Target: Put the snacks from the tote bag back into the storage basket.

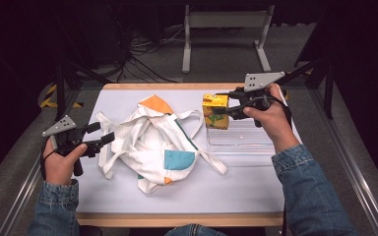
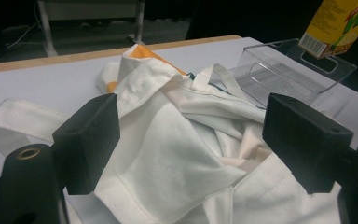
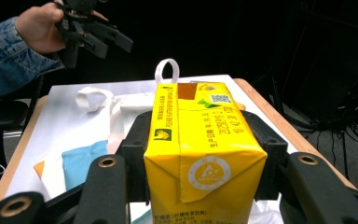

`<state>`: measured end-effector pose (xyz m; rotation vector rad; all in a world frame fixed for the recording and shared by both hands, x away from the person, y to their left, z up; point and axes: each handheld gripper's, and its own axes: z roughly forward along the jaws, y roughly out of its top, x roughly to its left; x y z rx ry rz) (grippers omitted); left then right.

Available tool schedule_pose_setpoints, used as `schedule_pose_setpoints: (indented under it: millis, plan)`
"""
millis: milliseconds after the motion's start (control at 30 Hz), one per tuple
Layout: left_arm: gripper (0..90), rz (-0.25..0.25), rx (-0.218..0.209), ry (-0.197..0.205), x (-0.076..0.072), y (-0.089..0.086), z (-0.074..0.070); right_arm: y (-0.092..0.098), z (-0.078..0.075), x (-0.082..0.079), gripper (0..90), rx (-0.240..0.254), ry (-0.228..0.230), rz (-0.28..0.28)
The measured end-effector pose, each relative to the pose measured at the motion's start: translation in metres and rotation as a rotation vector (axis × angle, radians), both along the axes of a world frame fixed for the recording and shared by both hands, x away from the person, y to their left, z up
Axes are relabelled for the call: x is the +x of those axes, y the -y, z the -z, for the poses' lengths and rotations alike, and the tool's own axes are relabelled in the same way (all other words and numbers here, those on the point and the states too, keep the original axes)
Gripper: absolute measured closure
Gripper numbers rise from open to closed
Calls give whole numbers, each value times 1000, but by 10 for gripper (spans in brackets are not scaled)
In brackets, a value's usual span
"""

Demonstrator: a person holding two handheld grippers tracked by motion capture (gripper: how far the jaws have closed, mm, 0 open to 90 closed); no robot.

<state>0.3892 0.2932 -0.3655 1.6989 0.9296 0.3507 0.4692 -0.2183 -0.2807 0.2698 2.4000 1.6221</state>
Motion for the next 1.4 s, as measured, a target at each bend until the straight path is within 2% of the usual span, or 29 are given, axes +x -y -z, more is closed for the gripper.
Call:
schedule_pose_setpoints:
  millis: [267, 733, 900, 1200, 1400]
  plan:
    - [199, -1, 3, -4, -2, -1, 1, 10, 11, 0, 516, 14, -11, -6]
    - [198, -20, 10, -13, -10, -5, 3, 24, 33, 2, 515, -24, -46, -2]
    - [197, -44, 12, -15, -16, -11, 4, 26, 38, 4, 515, -34, -55, -17]
    - [197, -81, 18, -18, -28, -21, 5, 31, 54, 8, 515, -9, -71, -32]
    - [196, -92, 19, -21, -33, -24, 5, 28, 61, 10, 515, -46, -85, -49]
